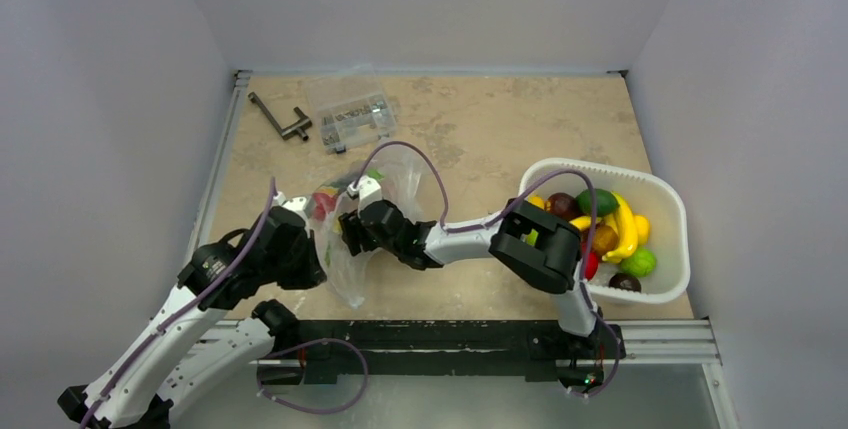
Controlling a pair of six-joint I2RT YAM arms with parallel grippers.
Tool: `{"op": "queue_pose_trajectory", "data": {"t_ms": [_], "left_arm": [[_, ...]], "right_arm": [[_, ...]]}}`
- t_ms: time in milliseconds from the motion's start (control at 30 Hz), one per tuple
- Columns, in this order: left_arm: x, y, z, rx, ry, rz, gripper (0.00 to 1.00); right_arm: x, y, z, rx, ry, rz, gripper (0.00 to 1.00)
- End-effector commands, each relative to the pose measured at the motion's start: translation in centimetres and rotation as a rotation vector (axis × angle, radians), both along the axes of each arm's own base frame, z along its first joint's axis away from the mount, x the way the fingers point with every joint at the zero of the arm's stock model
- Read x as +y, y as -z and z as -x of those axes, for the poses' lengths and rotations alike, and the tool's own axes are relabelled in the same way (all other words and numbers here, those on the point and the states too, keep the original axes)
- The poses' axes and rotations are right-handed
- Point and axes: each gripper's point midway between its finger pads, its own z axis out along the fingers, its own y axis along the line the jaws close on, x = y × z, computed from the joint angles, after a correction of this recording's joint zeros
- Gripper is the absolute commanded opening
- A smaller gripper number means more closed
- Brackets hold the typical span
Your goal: Take the fake fruits out of the plastic bag
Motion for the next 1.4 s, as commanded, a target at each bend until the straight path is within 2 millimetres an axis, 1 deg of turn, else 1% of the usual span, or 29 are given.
{"op": "queue_pose_trajectory", "data": {"t_ms": [0, 100, 167, 300, 400, 533, 633, 733, 767, 800, 833, 900, 967, 1033, 1067, 1133, 1200, 1233, 1300, 1367], "left_arm": [[0.0, -0.5, -0.2, -0.005, 0.007, -0.012, 0.0], [0.0, -0.5, -0.3, -0.002, 0.006, -0.015, 0.0], [-0.1, -0.6, -0.3, -0.008, 0.011, -0.008, 0.0], [-0.6, -1.1, -0.6, -0.031, 0.043, 0.009, 0.0], [-0.7, -1.4, -0.8, -0.024, 0.072, -0.014, 0.0], [-0.7, -1.2, -0.9, -0.009, 0.091, -0.04, 0.0], [-0.6, -1.3, -0.9, -0.022, 0.083, -0.03, 0.0], [-0.1, -1.4, -1.0, -0.046, 0.055, -0.039, 0.0], [0.0, -1.5, -1.1, -0.052, 0.05, -0.04, 0.0], [0.1, -1.7, -1.1, -0.059, 0.047, -0.039, 0.0], [0.1, -1.8, -1.2, -0.063, 0.044, -0.04, 0.0], [0.0, -2.0, -1.4, -0.074, 0.05, -0.039, 0.0], [-0.1, -2.3, -1.7, -0.086, 0.055, -0.041, 0.0], [-0.6, -2.8, -2.6, -0.126, 0.064, -0.027, 0.0], [-0.9, -3.0, -3.1, -0.146, 0.07, -0.023, 0.0], [-1.4, -3.4, -4.1, -0.181, 0.093, -0.029, 0.0], [-1.3, -3.5, -4.9, -0.196, 0.103, -0.063, 0.0], [-1.2, -3.6, -5.2, -0.203, 0.105, -0.082, 0.0], [-1.1, -3.2, -5.8, -0.22, 0.11, -0.108, 0.0], [-1.4, -2.5, -6.3, -0.24, 0.119, -0.104, 0.0]], "right_arm": [[-0.9, -7.4, -0.4, -0.041, 0.053, -0.123, 0.34], [-1.8, -9.3, 0.1, -0.037, 0.057, -0.153, 0.29], [-2.0, -10.1, 0.4, -0.032, 0.049, -0.163, 0.27], [-2.6, -11.0, 0.4, -0.007, 0.052, -0.179, 0.2], [-3.1, -12.2, 0.8, 0.026, 0.037, -0.222, 0.16], [-4.0, -15.0, 2.2, 0.039, -0.007, -0.263, 0.11], [-5.6, -17.1, 3.2, 0.028, -0.019, -0.281, 0.09], [-7.7, -18.4, 3.8, 0.006, -0.008, -0.265, 0.08], [-8.5, -18.7, 3.8, -0.004, 0.006, -0.254, 0.08], [-9.5, -19.5, 3.9, -0.02, 0.022, -0.255, 0.07], [-10.4, -19.8, 3.9, -0.03, 0.039, -0.246, 0.07], [-12.1, -21.1, 3.8, -0.064, 0.074, -0.246, 0.07], [-14.2, -21.8, 3.6, -0.101, 0.122, -0.219, 0.06], [-16.1, -22.9, 3.2, -0.133, 0.174, -0.207, 0.05], [-16.7, -23.4, 3.1, -0.147, 0.181, -0.208, 0.05], [-17.1, -24.1, 3.2, -0.153, 0.16, -0.218, 0.03], [-17.1, -24.6, 3.5, -0.148, 0.138, -0.227, 0.01], [-17.4, -24.6, 3.5, -0.142, 0.155, -0.223, 0.01], [-18.0, -25.1, 3.5, -0.134, 0.18, -0.226, 0.0], [-18.2, -26.0, 3.8, -0.136, 0.168, -0.25, 0.0]]}}
